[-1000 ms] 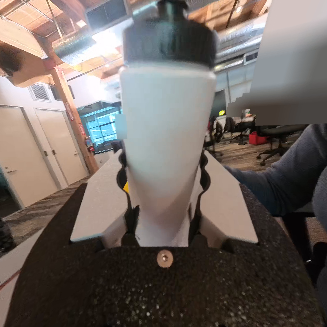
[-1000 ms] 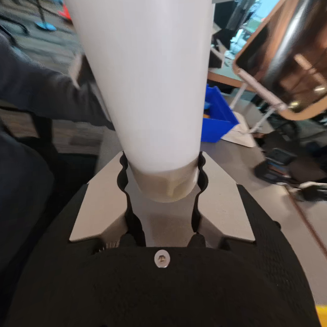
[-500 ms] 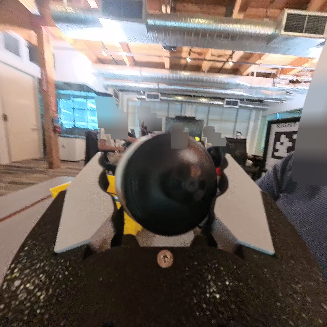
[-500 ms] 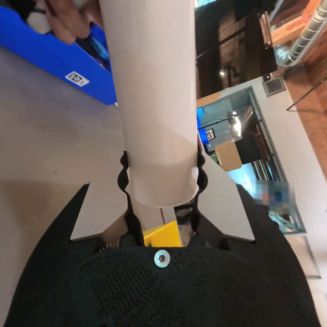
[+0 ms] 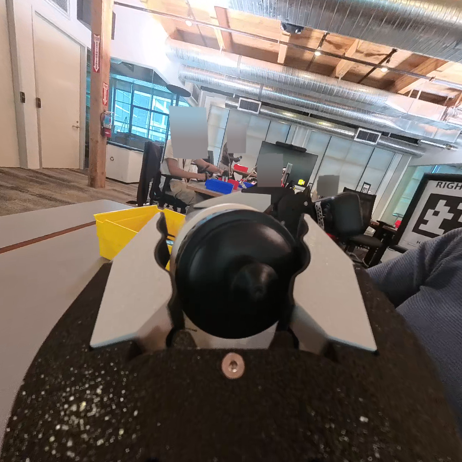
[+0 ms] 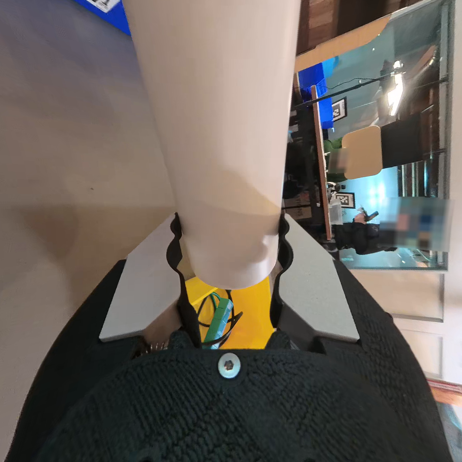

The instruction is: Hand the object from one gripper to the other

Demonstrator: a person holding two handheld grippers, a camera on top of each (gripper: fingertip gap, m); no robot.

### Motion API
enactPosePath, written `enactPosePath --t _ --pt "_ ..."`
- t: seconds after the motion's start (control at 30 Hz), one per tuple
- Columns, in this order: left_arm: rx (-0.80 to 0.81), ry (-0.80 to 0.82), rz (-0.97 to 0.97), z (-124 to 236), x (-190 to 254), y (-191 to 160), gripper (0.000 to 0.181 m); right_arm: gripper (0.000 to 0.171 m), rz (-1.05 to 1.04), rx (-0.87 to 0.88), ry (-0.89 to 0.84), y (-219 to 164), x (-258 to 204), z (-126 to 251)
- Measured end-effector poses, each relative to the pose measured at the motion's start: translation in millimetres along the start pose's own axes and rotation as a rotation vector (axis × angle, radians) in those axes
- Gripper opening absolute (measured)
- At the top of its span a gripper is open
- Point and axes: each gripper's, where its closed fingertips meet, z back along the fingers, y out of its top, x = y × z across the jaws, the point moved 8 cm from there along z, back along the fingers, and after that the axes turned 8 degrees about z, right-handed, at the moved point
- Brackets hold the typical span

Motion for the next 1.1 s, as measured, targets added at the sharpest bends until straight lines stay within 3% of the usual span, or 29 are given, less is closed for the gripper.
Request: enactPosePath --t 0.23,0.33,0.53,0.6,0.7,0.83,0.9,1.1 --pt "0.070 -0.044 -0.023 4.0 5.2 5.2 0.102 0.080 -0.047 0.069 -0.002 5.0 1.8 3.5" --pt "0.128 -0.116 0.004 3.3 12.0 6.6 0.101 0.099 -0.153 0.186 0.067 20.3 -0.6 4.0" --pt "0.074 -0.110 -0.062 -3.0 16.8 0.4 0.102 0.087 -0.020 0.167 -0.016 32.3 -6.0 1.2" --pt "0.070 -0.050 -0.072 -3.7 15.5 2.4 0.107 0.086 0.011 0.138 -0.084 29.3 -1.8 1.4" --pt "0.021 0.080 -0.127 -1.9 9.7 6.4 0.139 0.086 0.159 0.029 -0.266 17.1 8.9 2.5" --pt "0.036 0.193 -0.177 10.7 4.9 19.7 0.140 0.086 0.232 -0.080 -0.372 -1.6 18.9 2.6" --pt "0.035 0.268 -0.198 18.2 1.2 26.3 0.138 0.086 0.077 -0.137 -0.327 -15.9 25.1 1.1" --pt "0.041 0.425 -0.247 40.0 -1.7 45.5 0.130 0.086 -0.724 -0.359 -0.108 -98.6 37.1 1.9"
